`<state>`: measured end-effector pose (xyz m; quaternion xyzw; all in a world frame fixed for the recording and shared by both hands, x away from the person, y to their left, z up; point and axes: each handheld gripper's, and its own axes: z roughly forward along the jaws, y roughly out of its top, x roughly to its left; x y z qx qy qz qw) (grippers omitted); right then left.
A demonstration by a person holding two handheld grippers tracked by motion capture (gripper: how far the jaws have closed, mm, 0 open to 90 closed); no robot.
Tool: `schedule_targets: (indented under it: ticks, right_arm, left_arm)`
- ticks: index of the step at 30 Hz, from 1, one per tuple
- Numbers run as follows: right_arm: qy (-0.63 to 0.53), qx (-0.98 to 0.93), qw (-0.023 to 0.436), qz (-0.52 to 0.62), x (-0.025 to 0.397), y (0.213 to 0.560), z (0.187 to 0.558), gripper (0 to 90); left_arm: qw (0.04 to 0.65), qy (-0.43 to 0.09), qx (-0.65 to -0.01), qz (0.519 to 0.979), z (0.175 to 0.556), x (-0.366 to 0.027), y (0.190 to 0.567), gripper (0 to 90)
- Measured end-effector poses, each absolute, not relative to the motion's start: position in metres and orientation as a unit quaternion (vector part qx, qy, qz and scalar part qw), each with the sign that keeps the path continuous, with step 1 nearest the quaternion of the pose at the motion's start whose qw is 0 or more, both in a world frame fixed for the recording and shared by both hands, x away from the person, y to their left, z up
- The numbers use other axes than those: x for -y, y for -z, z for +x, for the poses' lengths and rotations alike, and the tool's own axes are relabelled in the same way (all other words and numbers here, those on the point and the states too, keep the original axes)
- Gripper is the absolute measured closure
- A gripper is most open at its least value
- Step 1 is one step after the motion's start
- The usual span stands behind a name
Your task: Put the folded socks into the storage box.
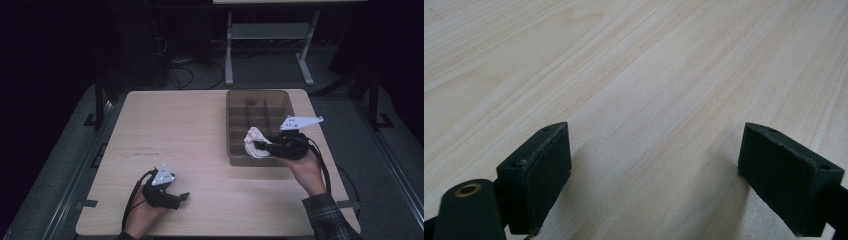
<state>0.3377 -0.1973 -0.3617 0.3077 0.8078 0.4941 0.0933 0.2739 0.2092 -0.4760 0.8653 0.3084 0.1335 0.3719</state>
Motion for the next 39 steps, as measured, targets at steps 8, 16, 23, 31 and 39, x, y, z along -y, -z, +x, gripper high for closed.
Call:
schedule_targets:
  ticks: [8,16,23,31,39]
  right_arm:
    - [-0.488,-0.805,0.096,0.323,0.205,0.360,0.356,73.4]
    - [-0.475,-0.805,0.101,0.339,0.211,0.361,0.375,73.5]
    - [-0.452,-0.814,0.099,0.352,0.213,0.367,0.396,73.4]
    - [-0.417,-0.826,0.085,0.371,0.211,0.385,0.419,73.5]
    - [-0.386,-0.837,0.082,0.379,0.205,0.394,0.432,73.4]
  left_arm:
    - [0.371,-0.133,-0.309,0.866,0.274,-0.209,0.476,13.3]
    - [0.368,-0.134,-0.307,0.867,0.274,-0.210,0.476,13.3]
    - [0.369,-0.133,-0.307,0.867,0.274,-0.210,0.476,13.3]
    - [0.369,-0.133,-0.307,0.867,0.274,-0.210,0.476,13.3]
    - [0.369,-0.133,-0.308,0.867,0.274,-0.209,0.476,13.3]
